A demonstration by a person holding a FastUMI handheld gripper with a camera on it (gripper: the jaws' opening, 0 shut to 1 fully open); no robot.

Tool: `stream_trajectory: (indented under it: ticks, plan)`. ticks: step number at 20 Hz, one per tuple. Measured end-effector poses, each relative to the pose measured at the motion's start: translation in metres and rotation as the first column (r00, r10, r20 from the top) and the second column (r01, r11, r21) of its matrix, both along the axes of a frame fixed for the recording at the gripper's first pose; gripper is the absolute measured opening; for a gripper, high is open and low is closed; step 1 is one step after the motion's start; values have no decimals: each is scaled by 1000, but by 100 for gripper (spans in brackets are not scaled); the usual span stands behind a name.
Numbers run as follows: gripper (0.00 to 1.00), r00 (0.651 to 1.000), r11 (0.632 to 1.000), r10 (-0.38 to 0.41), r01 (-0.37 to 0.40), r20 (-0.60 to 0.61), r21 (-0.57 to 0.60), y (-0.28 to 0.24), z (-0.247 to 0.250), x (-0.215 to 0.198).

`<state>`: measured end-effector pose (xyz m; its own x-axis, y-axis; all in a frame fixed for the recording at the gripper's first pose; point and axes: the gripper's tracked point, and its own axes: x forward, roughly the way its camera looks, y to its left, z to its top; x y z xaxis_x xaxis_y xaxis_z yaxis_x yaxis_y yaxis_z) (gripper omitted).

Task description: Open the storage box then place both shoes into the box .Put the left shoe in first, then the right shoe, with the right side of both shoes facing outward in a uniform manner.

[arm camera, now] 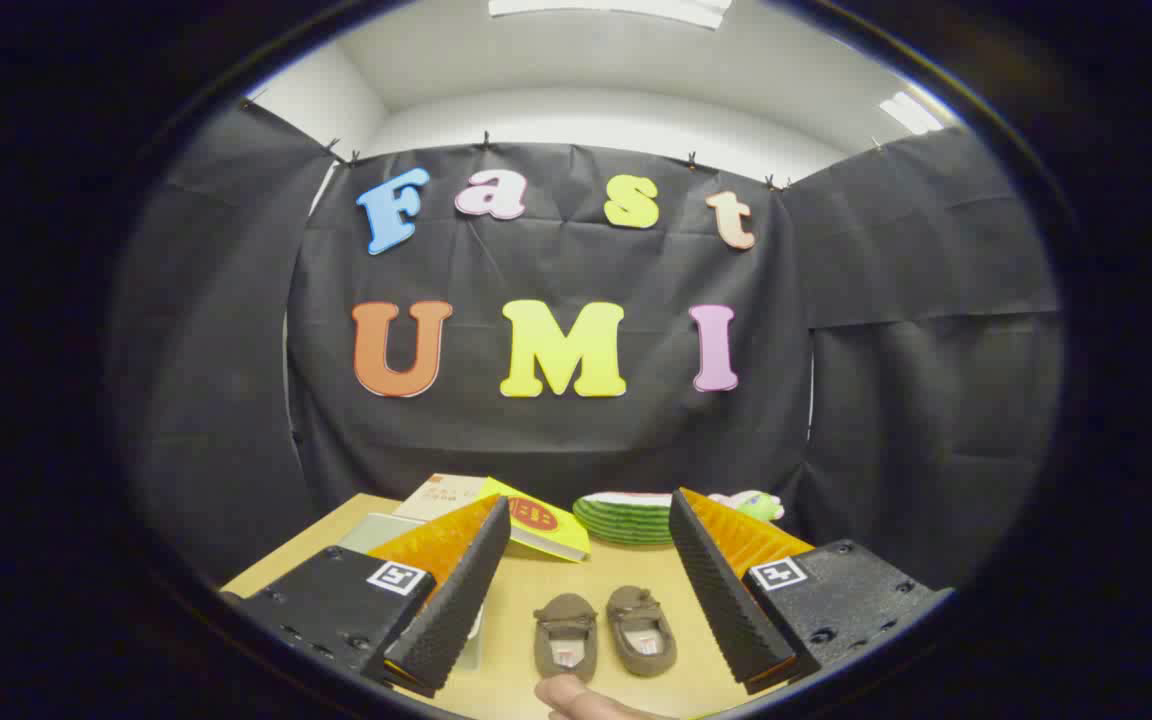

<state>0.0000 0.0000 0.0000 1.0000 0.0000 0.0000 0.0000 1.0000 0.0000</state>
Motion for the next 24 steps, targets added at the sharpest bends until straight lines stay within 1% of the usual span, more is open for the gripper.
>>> stream_trajectory:
  ticks: [3, 15, 17, 21, 24]
  plan:
    - [100, 1000, 1000, 17, -17, -4, -6, 7, -1, -4]
    - [100, 999, 1000, 24, -24, -37, 9, 8, -7, 0]
    - [100, 998, 999, 29, -29, -48, 16, 8, -12, 6]
    - [100, 987, 991, 105, -94, -124, 97, 19, -30, 26]
    - [100, 976, 990, 111, -92, -188, 106, 13, -45, 49]
